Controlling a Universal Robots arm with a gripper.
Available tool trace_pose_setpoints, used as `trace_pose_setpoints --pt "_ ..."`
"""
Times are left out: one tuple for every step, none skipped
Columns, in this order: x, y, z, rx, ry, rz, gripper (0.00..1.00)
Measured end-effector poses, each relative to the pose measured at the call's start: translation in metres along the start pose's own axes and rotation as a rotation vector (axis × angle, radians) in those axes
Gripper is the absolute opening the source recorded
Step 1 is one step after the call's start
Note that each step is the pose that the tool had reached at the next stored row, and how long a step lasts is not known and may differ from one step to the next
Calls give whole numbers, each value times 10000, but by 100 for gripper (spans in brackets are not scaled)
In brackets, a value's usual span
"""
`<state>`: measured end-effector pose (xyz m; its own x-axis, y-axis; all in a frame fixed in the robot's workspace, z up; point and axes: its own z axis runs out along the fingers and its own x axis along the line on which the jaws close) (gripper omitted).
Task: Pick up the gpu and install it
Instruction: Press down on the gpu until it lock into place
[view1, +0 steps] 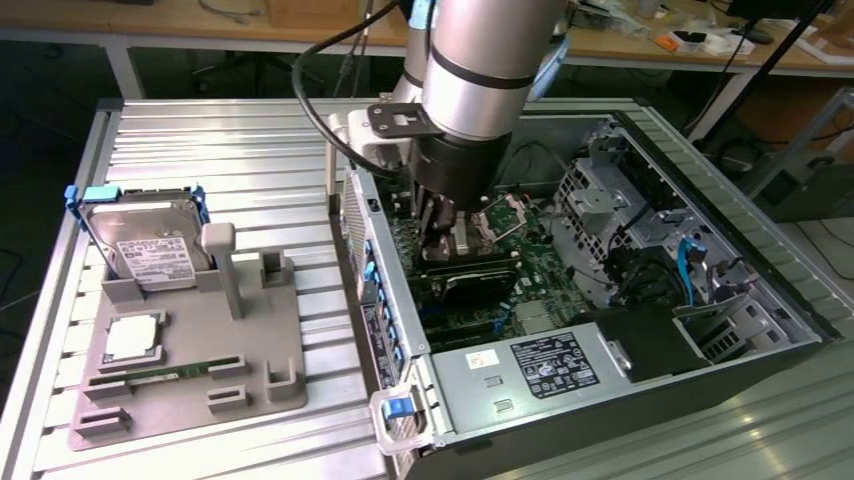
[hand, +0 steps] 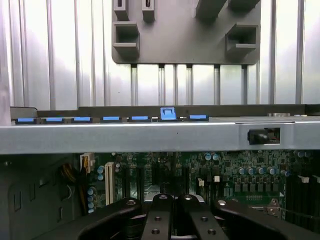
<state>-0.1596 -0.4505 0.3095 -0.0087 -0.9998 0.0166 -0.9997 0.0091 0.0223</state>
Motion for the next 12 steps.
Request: trace_pose_setpoints --pt "0 28 1 0 0 1 11" --pt "0 63 2 0 0 2 11" --pt "0 87 2 1 0 3 11" --pt "-1 106 3 1 0 4 11" --pt "-3 109 3 1 -1 4 11" --pt "-3 109 3 1 -1 3 11" --pt "-3 110 3 1 -1 2 11" --pt "-3 114 2 0 0 3 11" --pt "-3 120 3 -1 0 4 11" --pt "-3 121 3 -10 1 4 11" --pt "-3 126 3 -19 0 3 11" --pt "-3 128 3 -30 0 4 11"
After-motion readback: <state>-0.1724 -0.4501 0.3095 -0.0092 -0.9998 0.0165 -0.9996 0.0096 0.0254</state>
